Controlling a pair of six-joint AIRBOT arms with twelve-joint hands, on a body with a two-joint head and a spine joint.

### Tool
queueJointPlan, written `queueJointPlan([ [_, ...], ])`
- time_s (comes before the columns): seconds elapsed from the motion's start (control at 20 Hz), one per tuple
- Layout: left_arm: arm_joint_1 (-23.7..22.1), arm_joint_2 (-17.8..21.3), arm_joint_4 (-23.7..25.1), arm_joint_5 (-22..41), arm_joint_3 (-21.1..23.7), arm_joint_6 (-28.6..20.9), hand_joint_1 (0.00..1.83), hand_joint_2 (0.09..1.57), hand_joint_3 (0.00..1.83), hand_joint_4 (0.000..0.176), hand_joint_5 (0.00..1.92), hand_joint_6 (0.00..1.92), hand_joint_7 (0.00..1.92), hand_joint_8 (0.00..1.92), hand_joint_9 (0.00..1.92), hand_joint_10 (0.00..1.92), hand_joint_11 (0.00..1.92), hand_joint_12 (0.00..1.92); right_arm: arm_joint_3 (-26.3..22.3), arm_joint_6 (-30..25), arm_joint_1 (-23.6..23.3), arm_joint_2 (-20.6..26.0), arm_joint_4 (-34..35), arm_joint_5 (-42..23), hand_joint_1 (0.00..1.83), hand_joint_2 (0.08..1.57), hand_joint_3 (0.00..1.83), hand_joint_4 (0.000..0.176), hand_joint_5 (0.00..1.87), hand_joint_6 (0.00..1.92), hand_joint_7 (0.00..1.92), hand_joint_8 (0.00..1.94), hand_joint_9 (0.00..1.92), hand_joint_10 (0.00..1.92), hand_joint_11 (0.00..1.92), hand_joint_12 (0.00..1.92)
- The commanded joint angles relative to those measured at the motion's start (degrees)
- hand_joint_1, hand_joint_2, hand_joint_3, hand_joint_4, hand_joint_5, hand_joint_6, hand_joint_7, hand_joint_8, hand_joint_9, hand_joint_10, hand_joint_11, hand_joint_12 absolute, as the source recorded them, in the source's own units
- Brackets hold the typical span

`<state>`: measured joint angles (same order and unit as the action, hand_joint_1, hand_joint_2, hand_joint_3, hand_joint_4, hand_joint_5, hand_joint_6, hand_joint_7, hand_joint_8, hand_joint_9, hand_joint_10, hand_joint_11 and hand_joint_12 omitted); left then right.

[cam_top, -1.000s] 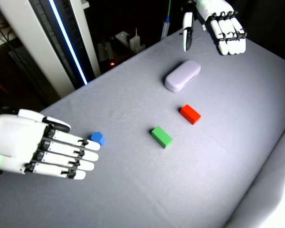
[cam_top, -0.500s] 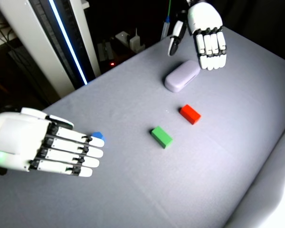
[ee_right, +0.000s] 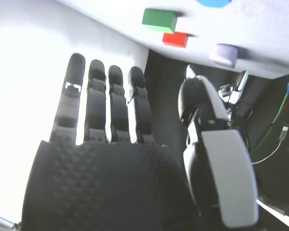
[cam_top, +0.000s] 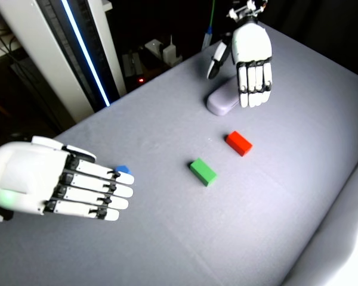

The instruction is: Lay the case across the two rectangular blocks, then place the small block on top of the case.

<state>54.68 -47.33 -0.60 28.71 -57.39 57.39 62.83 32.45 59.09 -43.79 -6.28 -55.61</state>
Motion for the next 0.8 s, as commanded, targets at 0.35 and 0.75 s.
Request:
queueJointPlan([
  [0.35, -0.6, -1.82, -8.93, 0.88, -0.31, 13.4, 0.87, 0.84, 0.0, 0.0, 0.31, 0.0, 0.53, 0.01, 0.61, 0.02, 0.13, 1.11, 0.35, -0.21, -0.94, 0.09, 1.73, -5.92, 0.43, 1.35, 0.0, 0.0, 0.34, 0.0, 0.24, 0.0, 0.25, 0.0, 0.0, 0.77],
  [0.75, 0.55, -2.68, -14.83, 5.94, -0.52, 14.17, 1.06, 0.94, 0.0, 0.0, 0.83, 0.01, 1.04, 0.02, 1.05, 0.08, 0.64, 1.12, 0.32, -0.58, -0.94, 0.09, 1.74, -5.92, 0.47, 1.34, 0.0, 0.0, 0.34, 0.0, 0.25, 0.0, 0.26, 0.0, 0.0, 0.81],
])
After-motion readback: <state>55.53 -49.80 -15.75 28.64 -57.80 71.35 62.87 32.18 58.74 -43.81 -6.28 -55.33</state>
